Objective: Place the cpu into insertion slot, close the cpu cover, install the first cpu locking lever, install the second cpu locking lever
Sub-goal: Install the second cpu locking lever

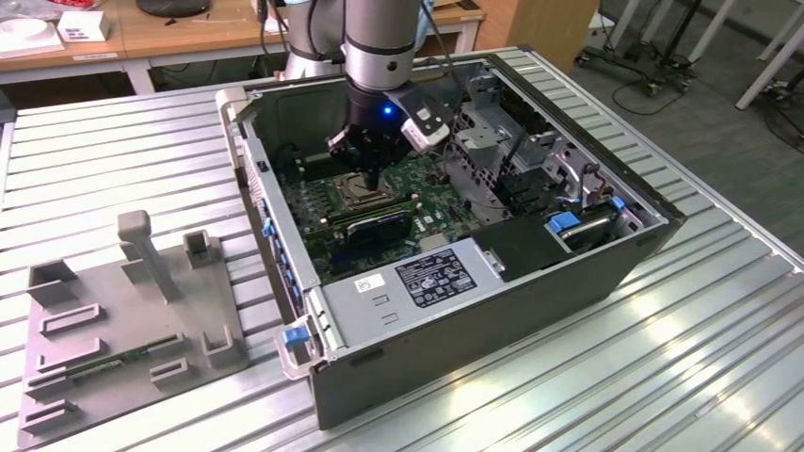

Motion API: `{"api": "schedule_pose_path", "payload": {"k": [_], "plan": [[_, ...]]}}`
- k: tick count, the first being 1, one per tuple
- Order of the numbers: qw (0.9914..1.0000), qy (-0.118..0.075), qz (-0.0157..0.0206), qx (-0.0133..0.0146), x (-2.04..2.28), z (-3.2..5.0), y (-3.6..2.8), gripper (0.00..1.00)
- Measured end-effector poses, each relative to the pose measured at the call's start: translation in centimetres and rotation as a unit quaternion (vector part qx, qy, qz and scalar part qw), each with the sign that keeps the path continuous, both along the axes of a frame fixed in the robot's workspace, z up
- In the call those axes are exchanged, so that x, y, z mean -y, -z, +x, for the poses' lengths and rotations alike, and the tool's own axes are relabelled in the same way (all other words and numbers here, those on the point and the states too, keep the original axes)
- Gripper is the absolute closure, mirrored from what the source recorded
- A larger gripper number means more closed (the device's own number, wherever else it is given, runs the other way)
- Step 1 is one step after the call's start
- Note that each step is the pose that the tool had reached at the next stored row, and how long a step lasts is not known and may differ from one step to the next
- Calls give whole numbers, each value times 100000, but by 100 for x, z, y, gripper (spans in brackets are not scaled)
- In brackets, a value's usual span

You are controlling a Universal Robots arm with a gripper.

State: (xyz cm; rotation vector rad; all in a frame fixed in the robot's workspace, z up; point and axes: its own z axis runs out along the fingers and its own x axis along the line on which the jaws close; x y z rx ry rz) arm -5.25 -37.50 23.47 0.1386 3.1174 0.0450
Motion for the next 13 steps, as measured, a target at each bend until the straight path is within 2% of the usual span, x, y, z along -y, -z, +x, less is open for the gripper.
{"api": "schedule_pose_path", "payload": {"k": [5, 13], "plan": [[100000, -1, -2, -2, -1, -1, 1, 89], [100000, 0, 3, 231, -1, -49, 1, 89]]}}
